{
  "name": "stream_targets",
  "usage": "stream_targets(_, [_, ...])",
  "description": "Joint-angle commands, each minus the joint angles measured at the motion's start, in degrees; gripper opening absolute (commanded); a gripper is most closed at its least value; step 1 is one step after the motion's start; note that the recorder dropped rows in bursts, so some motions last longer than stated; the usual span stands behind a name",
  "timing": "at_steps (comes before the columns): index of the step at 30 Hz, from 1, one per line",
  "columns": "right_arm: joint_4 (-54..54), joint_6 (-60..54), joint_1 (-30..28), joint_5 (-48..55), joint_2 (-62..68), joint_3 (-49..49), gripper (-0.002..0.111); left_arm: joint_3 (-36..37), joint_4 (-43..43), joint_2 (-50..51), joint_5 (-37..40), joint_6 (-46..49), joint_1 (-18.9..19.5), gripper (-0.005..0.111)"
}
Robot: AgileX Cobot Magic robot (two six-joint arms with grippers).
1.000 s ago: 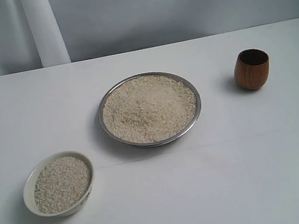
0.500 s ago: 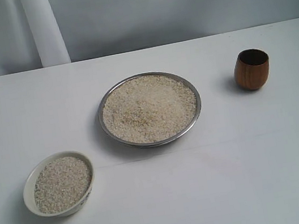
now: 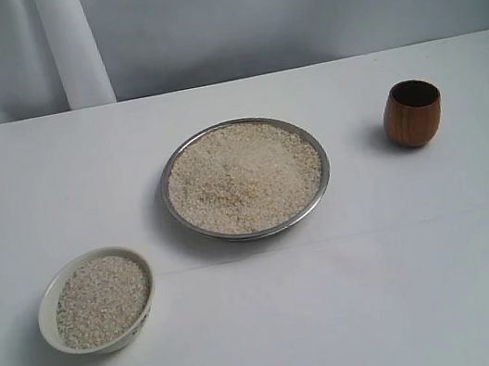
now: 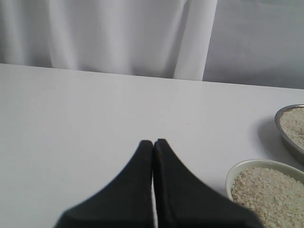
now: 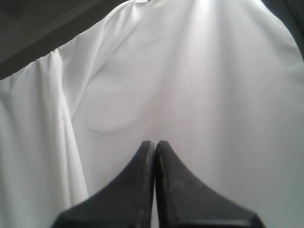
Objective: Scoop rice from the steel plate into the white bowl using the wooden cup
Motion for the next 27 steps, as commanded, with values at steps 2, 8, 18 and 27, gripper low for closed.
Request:
stream_targets(2, [-7.93, 3.39, -0.52, 8.62, 9.84, -9.68, 0.000, 0.11, -0.28, 0.01, -0.38, -0.23, -0.27, 0.000])
stream_targets(8, [-12.36, 3.39, -0.52, 9.30, 29.56, -19.95, 0.000, 0.11, -0.28, 0.01, -0.38, -0.23, -0.27, 0.000])
stream_targets(18, [-22.57, 0.16, -0.39, 33.89, 49.15, -36.20, 0.000, 0.11, -0.28, 0.01, -0.38, -0.23, -0.27, 0.000])
stream_targets(27, [-19.46, -3.47, -0.39, 32.72, 50.79, -36.52, 0.000, 0.11, -0.28, 0.01, -0.38, -0.23, -0.27, 0.000])
